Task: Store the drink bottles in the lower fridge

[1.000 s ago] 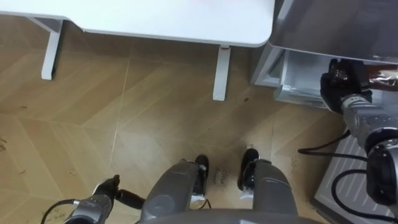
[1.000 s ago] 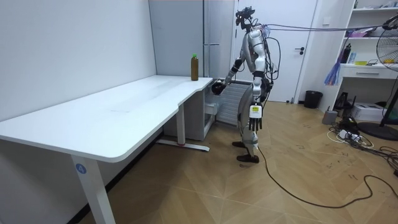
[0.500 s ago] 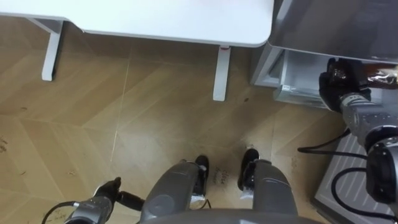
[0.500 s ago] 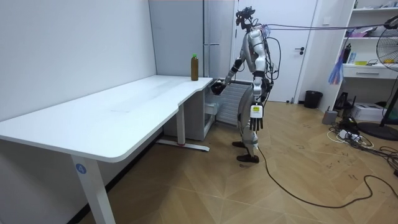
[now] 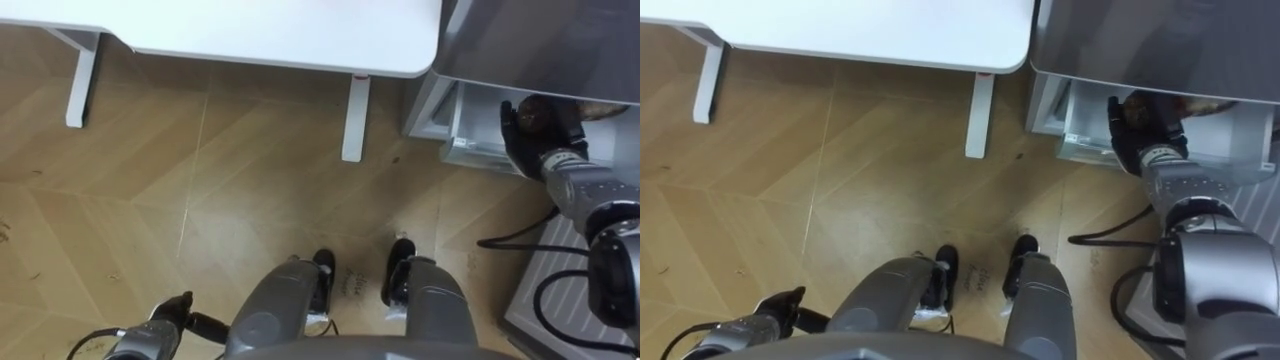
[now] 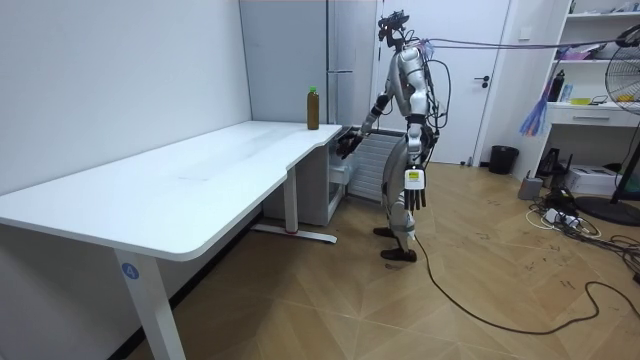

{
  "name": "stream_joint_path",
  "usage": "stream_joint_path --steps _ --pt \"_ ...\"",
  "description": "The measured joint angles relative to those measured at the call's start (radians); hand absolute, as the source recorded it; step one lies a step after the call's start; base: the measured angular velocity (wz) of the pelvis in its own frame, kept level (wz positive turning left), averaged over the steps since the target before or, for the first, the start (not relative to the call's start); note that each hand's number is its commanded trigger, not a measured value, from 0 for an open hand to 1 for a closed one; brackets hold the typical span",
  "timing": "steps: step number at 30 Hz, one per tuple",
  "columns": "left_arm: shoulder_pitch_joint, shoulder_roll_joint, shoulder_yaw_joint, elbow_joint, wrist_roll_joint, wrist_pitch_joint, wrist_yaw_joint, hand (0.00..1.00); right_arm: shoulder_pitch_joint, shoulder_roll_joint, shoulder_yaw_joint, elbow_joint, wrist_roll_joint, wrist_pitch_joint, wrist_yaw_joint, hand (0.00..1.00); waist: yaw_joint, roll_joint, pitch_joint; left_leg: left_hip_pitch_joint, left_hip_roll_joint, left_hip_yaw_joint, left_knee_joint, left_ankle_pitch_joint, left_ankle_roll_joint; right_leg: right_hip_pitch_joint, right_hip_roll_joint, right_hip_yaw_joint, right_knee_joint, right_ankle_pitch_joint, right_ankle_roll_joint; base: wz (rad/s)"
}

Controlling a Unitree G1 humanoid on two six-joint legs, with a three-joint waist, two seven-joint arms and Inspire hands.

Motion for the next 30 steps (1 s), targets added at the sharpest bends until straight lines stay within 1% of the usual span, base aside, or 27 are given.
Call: stream_joint_path --steps 1,4,7,19,24,27,30 --pt "0.0 0.0 0.0 -0.001 0.0 0.002 0.0 0.0 0.0 0.0 0.007 0.0 -0.001 0.006 0.004 0.0 0.0 0.0 -0.0002 0.0 0.001 0.0 0.0 0.0 0.0 0.003 0.003 -0.001 -0.007 0.004 0.0 0.0" --pt "0.0 0.001 0.0 0.0 0.0 0.002 0.0 0.0 0.0 0.0 0.019 0.0 -0.001 0.007 0.044 0.0 -0.001 -0.008 -0.0014 0.002 0.003 0.001 0.0 0.0 0.0 0.006 0.004 0.0 -0.011 0.006 0.001 -0.02" --pt "0.0 0.002 0.0 0.001 0.0 0.003 -0.003 0.0 0.001 0.0 0.038 0.001 -0.001 0.012 0.053 0.0 -0.001 -0.009 -0.0012 0.012 0.014 0.0 0.0 0.0 0.0 0.029 0.017 -0.003 -0.04 0.022 0.001 -0.05" --pt "-0.003 0.009 -0.003 0.029 0.0 0.004 0.0 0.0 0.001 0.0 0.04 0.0 -0.005 0.014 0.068 0.0 -0.002 -0.01 -0.002 0.012 0.016 -0.001 0.0 0.0 0.0 0.039 0.019 -0.02 -0.043 0.03 -0.002 0.0" --pt "-0.005 0.01 -0.018 0.029 0.001 0.004 -0.002 0.0 0.001 0.0 0.039 0.002 -0.042 0.014 0.075 0.0 -0.007 -0.009 -0.0029 0.015 0.019 -0.001 -0.001 0.0 0.0 0.045 0.019 -0.022 -0.045 0.031 -0.002 0.0" --pt "-0.009 0.011 -0.019 0.028 0.0 0.005 -0.014 0.0 0.001 -0.001 0.04 0.008 -0.056 0.022 0.075 0.0 -0.007 -0.009 -0.0029 0.027 0.021 -0.002 -0.004 0.0 0.0 0.057 0.019 -0.023 -0.048 0.032 -0.002 0.0" --pt "-0.029 0.011 -0.018 0.03 0.001 0.012 -0.02 0.0 0.001 -0.008 0.04 0.01 -0.078 0.022 0.075 0.0 -0.004 -0.009 -0.003 0.03 0.021 -0.002 -0.008 0.0 0.0 0.061 0.02 -0.025 -0.058 0.033 -0.001 0.0"
